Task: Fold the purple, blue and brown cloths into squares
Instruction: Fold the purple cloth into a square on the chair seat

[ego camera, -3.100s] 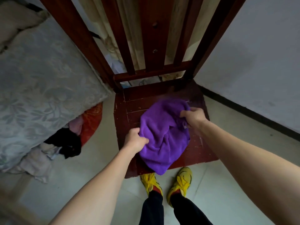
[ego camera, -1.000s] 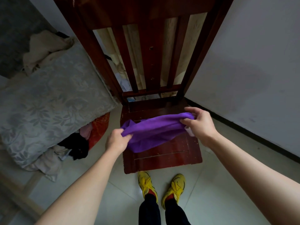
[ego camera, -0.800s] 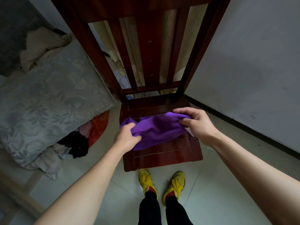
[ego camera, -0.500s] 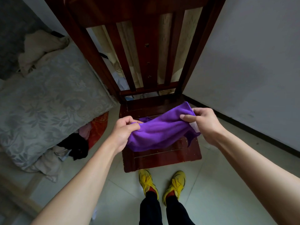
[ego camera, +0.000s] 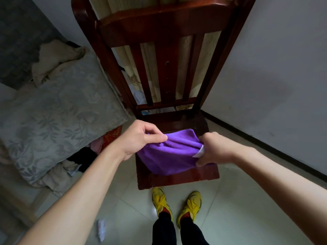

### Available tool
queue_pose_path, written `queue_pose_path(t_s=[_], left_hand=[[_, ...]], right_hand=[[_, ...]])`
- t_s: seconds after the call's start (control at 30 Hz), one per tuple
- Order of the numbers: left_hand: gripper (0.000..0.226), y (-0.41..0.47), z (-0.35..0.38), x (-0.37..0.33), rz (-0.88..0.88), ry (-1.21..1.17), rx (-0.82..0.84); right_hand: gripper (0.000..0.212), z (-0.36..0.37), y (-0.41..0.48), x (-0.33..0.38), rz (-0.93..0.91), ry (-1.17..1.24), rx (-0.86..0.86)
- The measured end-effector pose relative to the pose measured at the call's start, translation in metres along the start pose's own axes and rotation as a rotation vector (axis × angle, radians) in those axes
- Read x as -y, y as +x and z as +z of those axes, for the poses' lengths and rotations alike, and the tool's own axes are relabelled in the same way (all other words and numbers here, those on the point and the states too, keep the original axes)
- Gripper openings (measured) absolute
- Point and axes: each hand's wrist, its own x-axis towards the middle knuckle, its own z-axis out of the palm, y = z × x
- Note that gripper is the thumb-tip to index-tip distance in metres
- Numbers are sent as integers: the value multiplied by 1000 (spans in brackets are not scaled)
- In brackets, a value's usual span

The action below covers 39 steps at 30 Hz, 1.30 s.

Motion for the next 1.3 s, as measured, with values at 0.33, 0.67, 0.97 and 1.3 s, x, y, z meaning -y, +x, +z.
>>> queue_pose_path(t_s=[0.33,0.67,0.97,1.3], left_hand=[[21,-3,-35,23,7,-592,-238],[31,-1,-46,-17,51,-367,-417],[49,-16,-63,-31,-64,-83,-132],[46,-39,-32,80,-518,10,244]], right_hand=[[23,37,29,-44,116,316,-270],[19,-38,29,-39,47,323,-806],[17,-103,-1,-25,-22,480,-795],[29,-22,-7,-72,95,385,-43]])
